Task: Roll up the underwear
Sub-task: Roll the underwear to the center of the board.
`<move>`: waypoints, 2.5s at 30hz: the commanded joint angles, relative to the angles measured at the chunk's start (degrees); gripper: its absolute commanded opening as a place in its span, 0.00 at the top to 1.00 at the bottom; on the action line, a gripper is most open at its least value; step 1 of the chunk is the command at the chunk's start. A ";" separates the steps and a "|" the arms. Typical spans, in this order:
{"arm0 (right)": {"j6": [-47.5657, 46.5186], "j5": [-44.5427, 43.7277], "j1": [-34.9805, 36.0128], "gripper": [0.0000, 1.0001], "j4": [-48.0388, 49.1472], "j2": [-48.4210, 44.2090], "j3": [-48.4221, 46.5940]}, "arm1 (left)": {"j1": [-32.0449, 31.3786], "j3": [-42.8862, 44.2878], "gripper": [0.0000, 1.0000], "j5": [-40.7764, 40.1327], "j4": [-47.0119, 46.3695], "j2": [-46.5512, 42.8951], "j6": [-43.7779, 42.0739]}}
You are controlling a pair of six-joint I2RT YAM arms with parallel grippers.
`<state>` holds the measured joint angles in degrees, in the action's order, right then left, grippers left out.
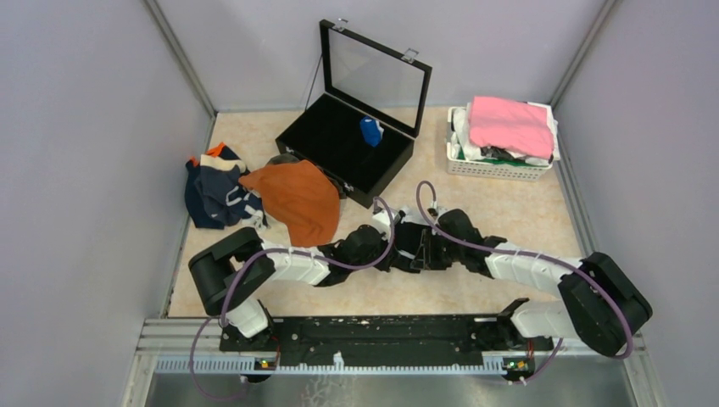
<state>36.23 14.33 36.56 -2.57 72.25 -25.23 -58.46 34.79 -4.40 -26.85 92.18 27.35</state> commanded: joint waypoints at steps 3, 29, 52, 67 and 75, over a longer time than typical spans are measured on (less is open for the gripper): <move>0.30 -0.96 -0.87 0.78 -4.02 -3.58 0.23 | 0.54 -1.51 1.00 -1.47 -0.68 2.14 1.01; 0.86 -11.49 -0.85 0.85 -6.44 -4.41 1.75 | 0.54 -4.36 1.00 -4.44 0.95 2.73 2.27; -59.32 -17.09 16.60 0.59 2.68 -26.85 -1.83 | 0.54 -1.92 1.00 -4.81 6.85 5.60 3.37; -79.16 -34.56 36.12 0.48 7.85 -13.35 7.31 | 0.62 -0.74 1.00 -4.73 9.73 5.90 2.38; -85.79 -39.57 36.20 0.42 15.21 -7.37 9.34 | 0.62 0.19 1.00 -4.12 10.55 6.56 1.92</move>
<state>-44.56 -20.86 72.23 5.30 63.20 -16.86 -58.22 36.32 -7.77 -26.57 95.18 31.31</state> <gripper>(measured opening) 0.579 0.005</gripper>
